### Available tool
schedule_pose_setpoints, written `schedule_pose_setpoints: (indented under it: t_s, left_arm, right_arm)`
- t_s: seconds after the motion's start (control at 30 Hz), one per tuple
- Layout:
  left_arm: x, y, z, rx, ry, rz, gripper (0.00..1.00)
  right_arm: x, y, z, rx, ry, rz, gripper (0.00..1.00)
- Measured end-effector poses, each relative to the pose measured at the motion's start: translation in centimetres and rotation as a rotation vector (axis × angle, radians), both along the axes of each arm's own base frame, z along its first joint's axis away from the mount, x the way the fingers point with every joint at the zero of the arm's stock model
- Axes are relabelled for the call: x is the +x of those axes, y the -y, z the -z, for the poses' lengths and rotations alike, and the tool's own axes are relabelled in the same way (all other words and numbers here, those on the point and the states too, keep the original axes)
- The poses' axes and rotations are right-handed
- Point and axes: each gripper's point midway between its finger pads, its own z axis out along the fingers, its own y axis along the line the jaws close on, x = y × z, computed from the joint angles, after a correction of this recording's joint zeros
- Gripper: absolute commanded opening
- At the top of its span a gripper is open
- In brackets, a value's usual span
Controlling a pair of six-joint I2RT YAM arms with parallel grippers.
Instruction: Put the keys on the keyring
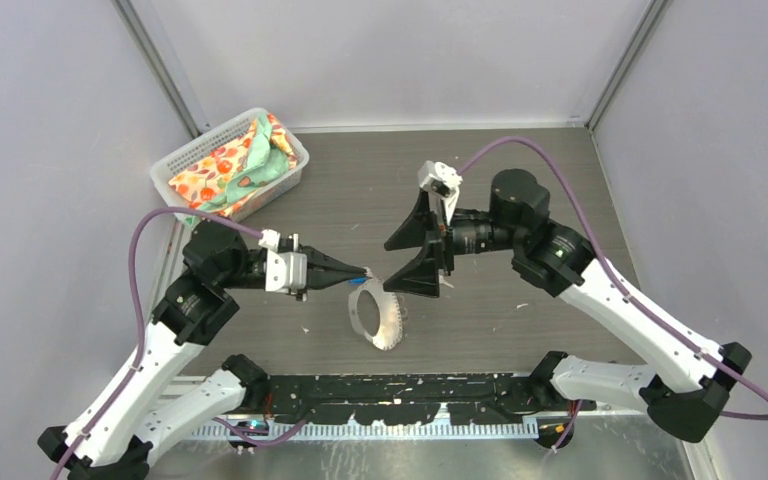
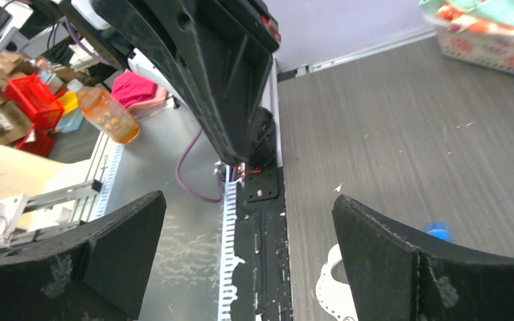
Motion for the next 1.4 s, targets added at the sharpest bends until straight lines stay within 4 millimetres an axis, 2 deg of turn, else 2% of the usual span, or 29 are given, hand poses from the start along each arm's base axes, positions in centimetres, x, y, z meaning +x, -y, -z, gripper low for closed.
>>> schedule_pose_setpoints:
  t_s: [0.1,0.23,0.33,0.4,0.5,0.53,0.57,0.67,0.77,0.83,0.87,0.97,1.03,1.2,1.23,1.4]
  left_arm:
    - [-0.2,0.0,-0.5,-0.009,0.013,0.008,0.00]
    - [0.5,-0.2,0.2,0.004,0.025,-0.036,0.00]
    - [0.7,-0.5,2.5,0.075,0.066,-0.030,0.02]
    - [0.9,-0.7,4.8,0.141,0.086,-0.016,0.00]
    - [2.2,-0.8,9.0,0.269,0.058,-0.008,0.01]
    - [2.8,-1.0,10.2,0.302,0.022,-0.017,0.05]
    - [3.8,-1.4,11.2,0.326,-0.026,-0.037,0.16]
    - [7.7,-3.0,13.8,0.365,-0.182,-0.141,0.38]
    - [10.9,-5.1,15.7,0.385,-0.285,-0.242,0.52]
    - [11.9,-6.2,16.5,0.393,-0.317,-0.282,0.65]
    - [12.0,-6.5,16.7,0.396,-0.326,-0.293,0.68]
    - [12.2,-7.6,16.9,0.398,-0.342,-0.320,0.68]
    - [12.0,-8.0,16.8,0.398,-0.345,-0.329,0.68]
    - [11.2,-8.4,16.3,0.377,-0.326,-0.332,0.68]
    - [11.1,-8.4,16.3,0.375,-0.327,-0.331,0.68]
    - [11.0,-8.3,16.5,0.369,-0.331,-0.329,0.67]
  right_arm:
    - [0.2,-0.5,1.7,-0.045,-0.022,-0.025,1.00]
    - [1.4,0.1,4.7,-0.125,-0.015,0.052,1.00]
    - [2.0,1.7,9.6,-0.244,-0.031,0.147,1.00]
    - [2.2,2.5,12.8,-0.335,-0.051,0.194,1.00]
    - [1.1,3.0,18.3,-0.495,-0.037,0.221,1.00]
    - [0.0,3.0,20.3,-0.557,0.000,0.204,1.00]
    - [-1.2,3.0,22.0,-0.609,0.045,0.174,1.00]
    - [-4.2,3.0,26.8,-0.741,0.222,0.049,1.00]
    - [-3.4,2.8,29.5,-0.802,0.344,0.016,1.00]
    - [-2.4,1.7,30.8,-0.824,0.412,0.000,0.97]
    - [-2.0,1.3,31.4,-0.837,0.435,-0.006,0.96]
    - [-1.2,-0.2,33.6,-0.864,0.499,-0.054,0.92]
    - [-1.0,-0.5,34.9,-0.884,0.527,-0.083,0.88]
    - [-0.6,-1.4,35.2,-0.865,0.580,-0.102,0.69]
    - [-0.5,-1.6,35.3,-0.862,0.584,-0.101,0.62]
    - [-0.3,-2.2,35.9,-0.854,0.593,-0.102,0.15]
